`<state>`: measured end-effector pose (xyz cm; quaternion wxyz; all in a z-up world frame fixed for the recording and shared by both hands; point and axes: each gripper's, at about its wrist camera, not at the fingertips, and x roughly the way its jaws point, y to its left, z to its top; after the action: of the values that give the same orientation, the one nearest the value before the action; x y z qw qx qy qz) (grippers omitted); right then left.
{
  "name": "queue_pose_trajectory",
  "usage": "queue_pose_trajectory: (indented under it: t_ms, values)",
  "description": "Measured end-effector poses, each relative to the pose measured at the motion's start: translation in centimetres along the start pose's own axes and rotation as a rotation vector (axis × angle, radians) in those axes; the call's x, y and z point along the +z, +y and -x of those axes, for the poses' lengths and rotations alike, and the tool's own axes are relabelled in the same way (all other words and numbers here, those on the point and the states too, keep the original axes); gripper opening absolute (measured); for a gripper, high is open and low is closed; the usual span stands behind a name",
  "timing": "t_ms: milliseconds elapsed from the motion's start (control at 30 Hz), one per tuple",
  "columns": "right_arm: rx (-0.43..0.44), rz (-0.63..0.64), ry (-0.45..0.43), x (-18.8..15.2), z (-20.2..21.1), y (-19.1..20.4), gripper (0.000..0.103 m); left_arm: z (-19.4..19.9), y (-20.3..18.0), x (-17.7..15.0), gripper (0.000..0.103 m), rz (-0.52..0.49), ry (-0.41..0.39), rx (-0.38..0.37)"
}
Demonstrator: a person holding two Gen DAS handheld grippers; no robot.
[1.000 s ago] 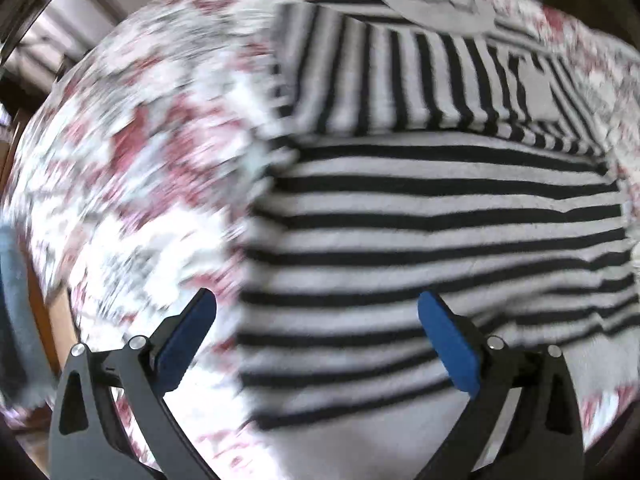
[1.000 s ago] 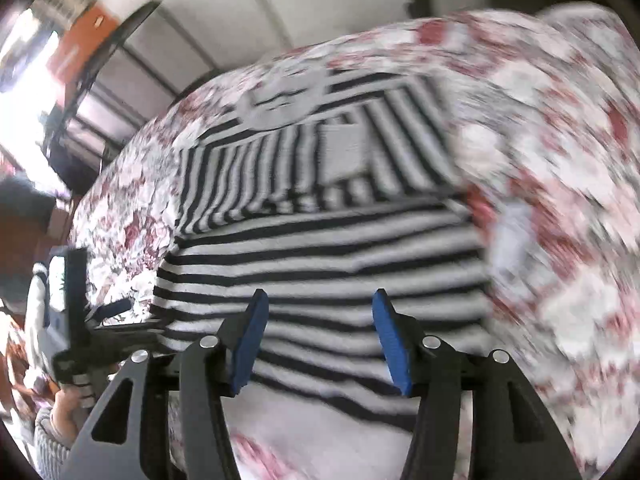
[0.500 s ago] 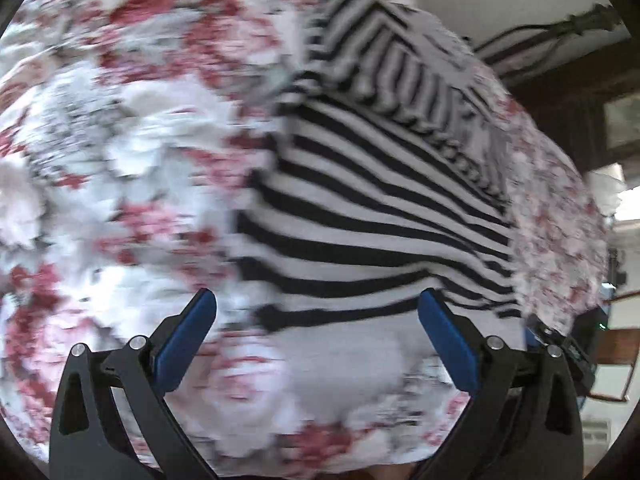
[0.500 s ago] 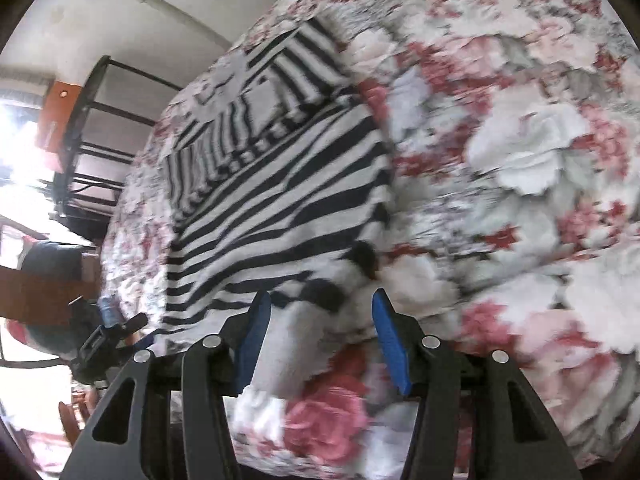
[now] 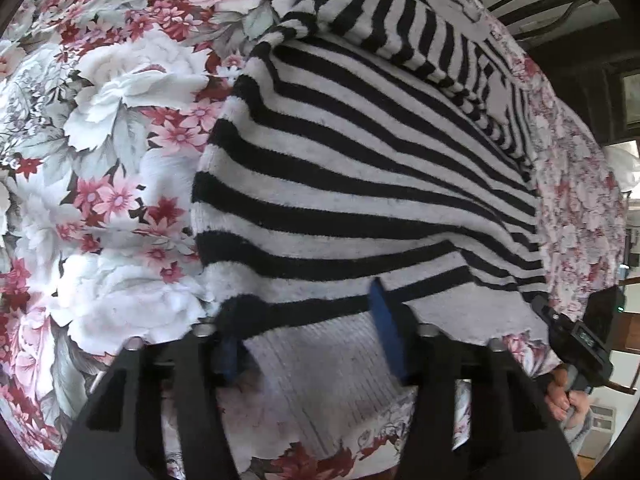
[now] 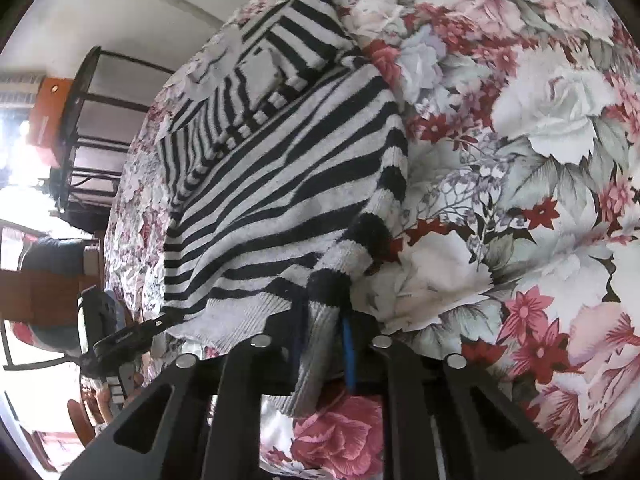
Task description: Fold small clothes
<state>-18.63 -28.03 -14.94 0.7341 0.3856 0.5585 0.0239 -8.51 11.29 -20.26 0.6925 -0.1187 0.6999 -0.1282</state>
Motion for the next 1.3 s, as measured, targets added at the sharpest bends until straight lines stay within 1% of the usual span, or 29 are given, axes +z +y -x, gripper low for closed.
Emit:
queue_pose_trajectory:
  t_ms: [67, 100, 133, 200, 233, 333, 467, 500, 667, 800, 933, 1133, 1300]
  values:
    - [0.031, -0.004, -0.031, -0.2, 0.9, 0.1, 0.012, 0.6, 0.1, -0.1, 0.013, 0.009, -0.013, -0.022]
    - [0.052, -0.006, -0.049, -0.2, 1.5, 0.2, 0.012, 1.0, 0.1, -0.2, 0.012, 0.01, -0.028, -0.038]
    - [0.078, -0.012, -0.068, -0.2, 2.1, 0.3, 0.012, 2.0, 0.0, -0.2, 0.011, 0.007, -0.063, -0.065]
    - [0.108, -0.023, -0.087, -0.1, 2.9, 0.3, 0.011, 3.5, -0.3, -0.2, 0.01, 0.001, -0.114, -0.094]
    - [0.13, -0.036, -0.099, -0.1, 3.4, 0.3, 0.011, 4.5, -0.5, -0.2, 0.01, 0.001, -0.149, -0.133]
    - [0.212, -0.087, -0.126, 0.6, 4.6, -0.3, 0.01, 6.5, -0.9, 0.0, 0.01, 0.004, -0.215, -0.199]
    - [0.299, -0.171, -0.139, 1.6, 5.3, -1.4, 0.009, 7.7, -2.0, 1.1, 0.01, -0.005, -0.277, -0.245]
    - [0.306, -0.179, -0.141, 1.9, 5.3, -1.4, 0.009, 7.9, -2.5, 1.6, 0.01, -0.014, -0.289, -0.247]
    - [0.328, -0.189, -0.162, 4.3, 5.3, -0.7, 0.009, 8.9, -4.7, 3.9, 0.01, -0.052, -0.35, -0.205]
    - [0.346, -0.203, -0.185, 7.1, 5.2, 0.1, 0.009, 9.3, -5.6, 6.6, 0.01, -0.038, -0.388, -0.194]
    - [0.354, -0.197, -0.21, 10.8, 4.5, 1.9, 0.009, 9.4, -6.8, 10.0, 0.01, -0.028, -0.428, -0.168]
    - [0.376, -0.216, -0.223, 15.3, 2.4, 3.3, 0.009, 9.2, -7.2, 14.8, 0.01, 0.015, -0.459, -0.187]
    - [0.385, -0.245, -0.225, 18.5, 0.3, 3.7, 0.009, 8.3, -6.9, 18.2, 0.01, 0.059, -0.454, -0.211]
